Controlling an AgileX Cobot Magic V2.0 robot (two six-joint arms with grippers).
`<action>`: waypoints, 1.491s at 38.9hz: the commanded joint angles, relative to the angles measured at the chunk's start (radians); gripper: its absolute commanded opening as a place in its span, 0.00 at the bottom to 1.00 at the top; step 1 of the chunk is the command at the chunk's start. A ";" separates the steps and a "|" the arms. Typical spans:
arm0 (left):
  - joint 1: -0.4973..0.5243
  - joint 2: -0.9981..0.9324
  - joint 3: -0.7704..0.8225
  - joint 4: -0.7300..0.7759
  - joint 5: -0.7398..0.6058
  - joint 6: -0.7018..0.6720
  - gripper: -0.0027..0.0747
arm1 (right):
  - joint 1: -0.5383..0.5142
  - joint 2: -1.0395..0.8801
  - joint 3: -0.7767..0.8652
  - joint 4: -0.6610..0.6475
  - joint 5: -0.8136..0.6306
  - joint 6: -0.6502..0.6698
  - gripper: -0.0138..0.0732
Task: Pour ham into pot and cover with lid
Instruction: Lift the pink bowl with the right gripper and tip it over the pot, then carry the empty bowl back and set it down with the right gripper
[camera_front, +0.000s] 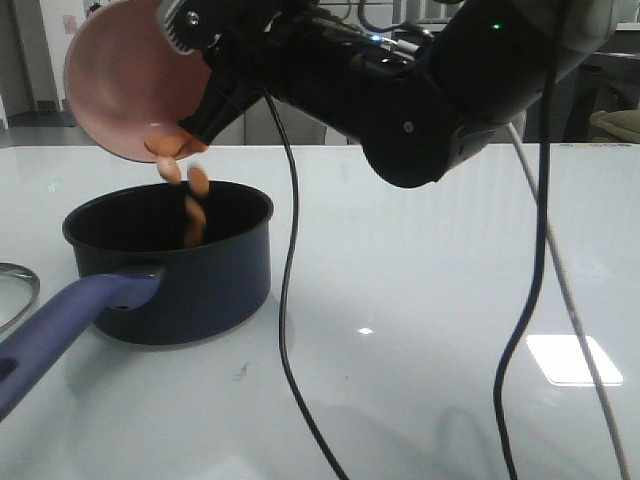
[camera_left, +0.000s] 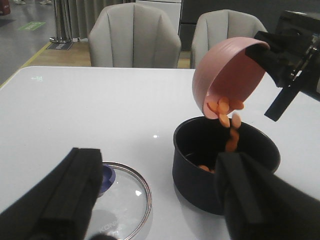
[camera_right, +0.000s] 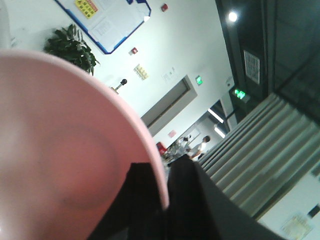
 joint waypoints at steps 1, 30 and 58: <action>-0.008 0.014 -0.025 -0.007 -0.079 -0.004 0.70 | 0.004 -0.055 -0.024 -0.034 -0.165 -0.105 0.32; -0.008 0.014 -0.025 -0.007 -0.079 -0.004 0.70 | 0.020 -0.073 -0.024 0.343 -0.107 0.535 0.32; -0.008 0.014 -0.025 -0.007 -0.087 -0.004 0.70 | -0.257 -0.552 -0.046 0.391 1.446 0.685 0.32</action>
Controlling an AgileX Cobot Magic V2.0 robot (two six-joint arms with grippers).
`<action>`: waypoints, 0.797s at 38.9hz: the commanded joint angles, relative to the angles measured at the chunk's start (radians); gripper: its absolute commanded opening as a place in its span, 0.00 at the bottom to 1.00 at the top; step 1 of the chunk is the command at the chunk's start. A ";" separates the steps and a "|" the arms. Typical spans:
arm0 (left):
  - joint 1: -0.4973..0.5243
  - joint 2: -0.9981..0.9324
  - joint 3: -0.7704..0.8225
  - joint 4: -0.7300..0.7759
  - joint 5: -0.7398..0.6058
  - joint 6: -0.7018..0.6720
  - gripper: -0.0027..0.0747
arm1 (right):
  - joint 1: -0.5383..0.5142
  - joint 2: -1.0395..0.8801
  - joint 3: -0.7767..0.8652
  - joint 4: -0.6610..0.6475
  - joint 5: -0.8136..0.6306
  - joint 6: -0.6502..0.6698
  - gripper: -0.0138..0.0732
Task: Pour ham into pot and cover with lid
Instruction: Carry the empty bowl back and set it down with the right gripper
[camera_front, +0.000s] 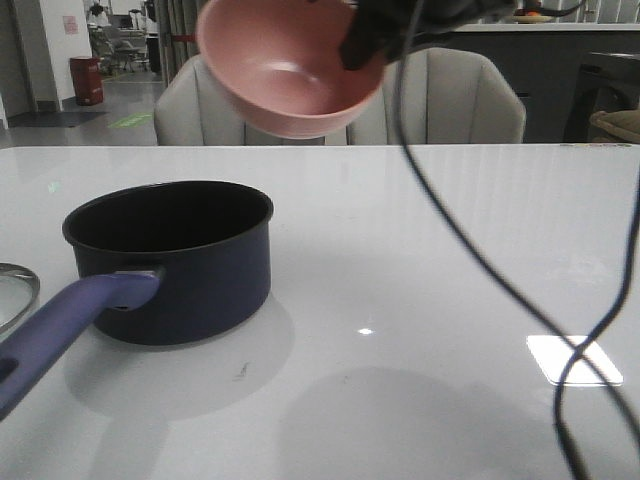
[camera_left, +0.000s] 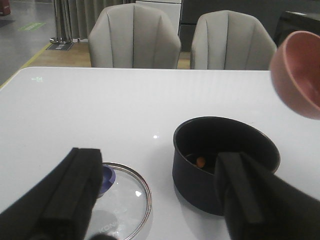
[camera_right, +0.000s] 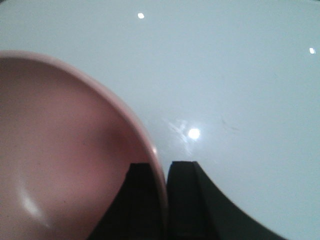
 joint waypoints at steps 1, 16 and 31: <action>-0.008 0.014 -0.025 -0.007 -0.085 -0.004 0.70 | -0.101 -0.086 -0.040 0.016 0.076 0.010 0.32; -0.008 0.014 -0.025 -0.007 -0.081 -0.004 0.70 | -0.329 -0.013 -0.040 0.026 0.401 0.009 0.32; -0.008 0.014 -0.025 -0.007 -0.081 -0.004 0.70 | -0.329 0.173 -0.040 0.043 0.428 0.010 0.32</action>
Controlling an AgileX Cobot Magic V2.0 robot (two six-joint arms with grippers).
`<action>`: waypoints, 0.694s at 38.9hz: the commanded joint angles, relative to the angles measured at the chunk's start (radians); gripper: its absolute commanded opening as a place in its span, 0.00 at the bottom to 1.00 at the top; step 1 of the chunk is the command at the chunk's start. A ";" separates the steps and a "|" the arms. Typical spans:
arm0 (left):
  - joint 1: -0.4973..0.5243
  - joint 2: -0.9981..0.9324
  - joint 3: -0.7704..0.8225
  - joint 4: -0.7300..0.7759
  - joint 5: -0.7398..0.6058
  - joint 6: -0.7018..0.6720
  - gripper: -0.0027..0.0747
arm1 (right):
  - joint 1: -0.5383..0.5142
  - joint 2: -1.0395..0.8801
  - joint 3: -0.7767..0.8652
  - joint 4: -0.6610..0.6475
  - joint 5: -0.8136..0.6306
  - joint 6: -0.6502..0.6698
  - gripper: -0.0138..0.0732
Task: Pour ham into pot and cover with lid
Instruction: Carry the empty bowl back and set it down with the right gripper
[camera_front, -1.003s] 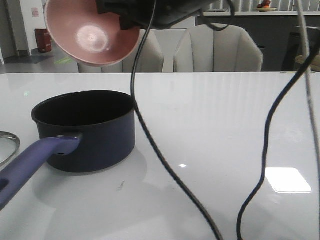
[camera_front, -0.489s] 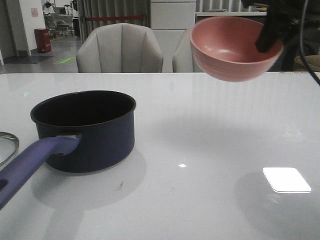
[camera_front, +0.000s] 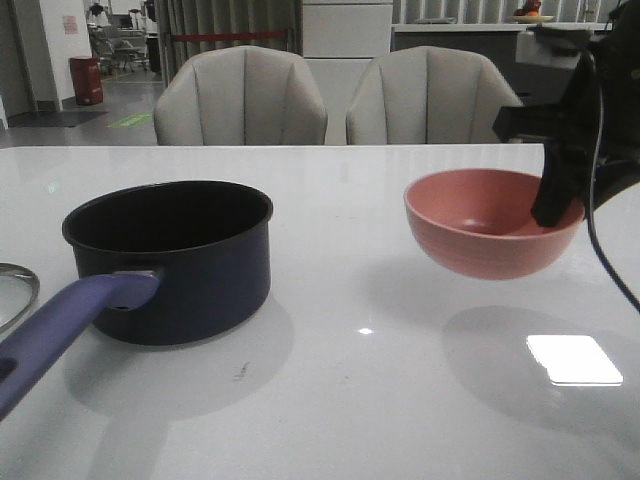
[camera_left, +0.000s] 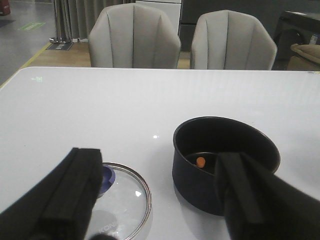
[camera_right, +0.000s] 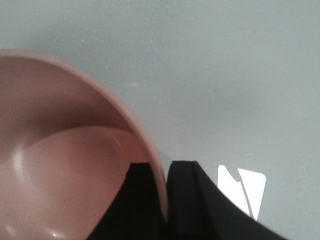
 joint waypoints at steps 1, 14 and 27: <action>-0.008 0.014 -0.025 -0.007 -0.081 -0.004 0.70 | -0.005 -0.007 -0.032 0.023 -0.020 -0.003 0.32; -0.008 0.014 -0.025 -0.007 -0.079 -0.004 0.70 | -0.005 0.022 -0.034 0.004 -0.019 -0.007 0.61; -0.008 0.014 -0.025 -0.007 -0.079 -0.004 0.70 | -0.004 -0.229 -0.020 -0.005 -0.034 -0.157 0.61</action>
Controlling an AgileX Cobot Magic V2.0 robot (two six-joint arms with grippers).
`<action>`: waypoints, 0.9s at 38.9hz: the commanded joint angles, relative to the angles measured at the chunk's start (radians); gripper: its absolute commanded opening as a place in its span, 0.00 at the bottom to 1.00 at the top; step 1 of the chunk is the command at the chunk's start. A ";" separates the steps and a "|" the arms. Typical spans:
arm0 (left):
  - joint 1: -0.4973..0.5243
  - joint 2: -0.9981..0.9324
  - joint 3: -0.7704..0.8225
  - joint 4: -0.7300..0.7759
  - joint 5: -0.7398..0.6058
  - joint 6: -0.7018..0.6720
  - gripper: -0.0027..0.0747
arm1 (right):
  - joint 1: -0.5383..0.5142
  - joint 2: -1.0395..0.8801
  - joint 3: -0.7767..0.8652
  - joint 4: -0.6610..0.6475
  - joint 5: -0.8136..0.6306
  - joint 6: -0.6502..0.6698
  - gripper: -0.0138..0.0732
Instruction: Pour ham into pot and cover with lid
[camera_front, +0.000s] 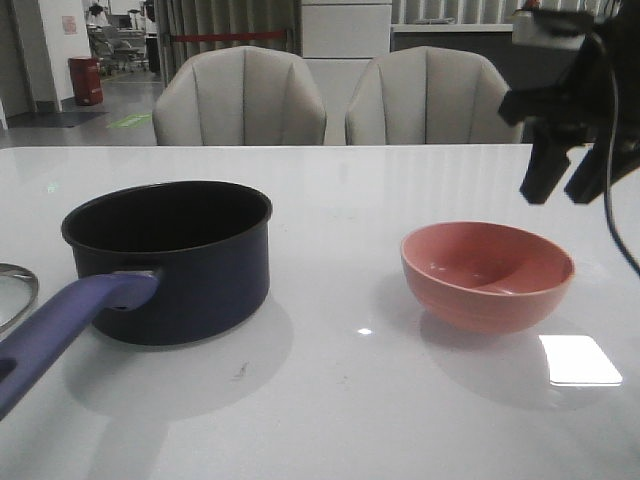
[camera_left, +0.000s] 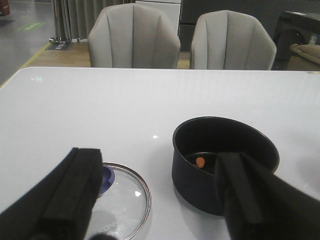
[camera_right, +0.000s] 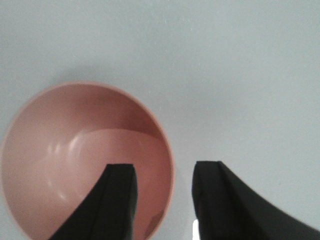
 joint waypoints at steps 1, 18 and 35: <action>-0.008 0.014 -0.025 -0.007 -0.079 -0.004 0.70 | -0.002 -0.144 -0.011 -0.006 -0.045 -0.045 0.61; -0.008 0.014 -0.025 -0.007 -0.079 -0.004 0.70 | 0.084 -0.653 0.365 0.011 -0.440 -0.069 0.61; -0.008 0.014 -0.025 -0.007 -0.087 -0.004 0.70 | 0.252 -1.242 0.832 0.040 -0.703 -0.069 0.59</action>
